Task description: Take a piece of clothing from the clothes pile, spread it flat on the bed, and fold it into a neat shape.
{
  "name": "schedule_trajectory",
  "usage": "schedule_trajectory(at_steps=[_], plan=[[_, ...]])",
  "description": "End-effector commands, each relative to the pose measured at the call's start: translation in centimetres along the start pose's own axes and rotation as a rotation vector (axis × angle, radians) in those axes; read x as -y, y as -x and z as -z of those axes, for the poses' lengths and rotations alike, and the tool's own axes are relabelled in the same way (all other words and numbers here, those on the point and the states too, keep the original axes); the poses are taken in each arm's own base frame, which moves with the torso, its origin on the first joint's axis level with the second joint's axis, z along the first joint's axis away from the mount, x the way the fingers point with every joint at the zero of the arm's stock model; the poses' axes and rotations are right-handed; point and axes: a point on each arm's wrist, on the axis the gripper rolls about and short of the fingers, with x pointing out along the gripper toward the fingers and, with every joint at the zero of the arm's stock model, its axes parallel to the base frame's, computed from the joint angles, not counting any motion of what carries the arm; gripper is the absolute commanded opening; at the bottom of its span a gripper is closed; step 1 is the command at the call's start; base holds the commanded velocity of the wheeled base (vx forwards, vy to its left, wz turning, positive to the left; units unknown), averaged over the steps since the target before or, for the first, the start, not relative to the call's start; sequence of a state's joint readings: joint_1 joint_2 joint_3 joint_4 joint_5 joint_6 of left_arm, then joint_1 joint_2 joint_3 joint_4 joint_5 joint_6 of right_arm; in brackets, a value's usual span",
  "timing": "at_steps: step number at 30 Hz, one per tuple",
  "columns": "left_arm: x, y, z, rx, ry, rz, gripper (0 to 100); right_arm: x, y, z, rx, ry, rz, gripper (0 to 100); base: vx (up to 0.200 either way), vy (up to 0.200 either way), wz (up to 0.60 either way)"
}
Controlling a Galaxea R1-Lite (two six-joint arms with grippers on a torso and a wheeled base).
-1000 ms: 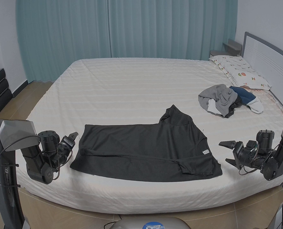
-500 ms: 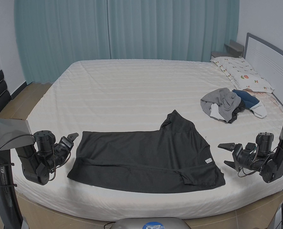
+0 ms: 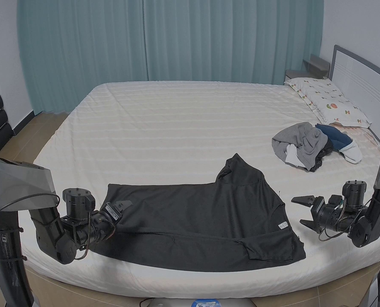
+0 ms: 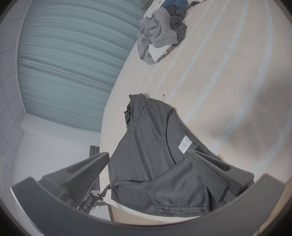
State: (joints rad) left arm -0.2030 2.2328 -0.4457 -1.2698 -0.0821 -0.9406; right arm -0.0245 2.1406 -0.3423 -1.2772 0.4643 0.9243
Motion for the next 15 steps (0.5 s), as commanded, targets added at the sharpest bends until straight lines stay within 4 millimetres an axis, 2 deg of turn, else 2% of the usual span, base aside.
schedule_trajectory(at_steps=[1,7,15], plan=[[0.6,0.0,1.6,-0.066,-0.024,-0.017,100,0.0,0.0,0.3,-0.011,0.001,0.003,100,0.0,0.0,0.0],[0.5,0.0,3.0,-0.12,-0.042,-0.049,100,0.2,-0.3,0.6,-0.022,-0.001,0.012,100,0.0,0.0,0.0],[0.3,-0.7,3.3,-0.131,-0.073,-0.076,100,0.2,-0.3,0.6,-0.017,0.005,0.002,100,0.0,0.0,0.0]])
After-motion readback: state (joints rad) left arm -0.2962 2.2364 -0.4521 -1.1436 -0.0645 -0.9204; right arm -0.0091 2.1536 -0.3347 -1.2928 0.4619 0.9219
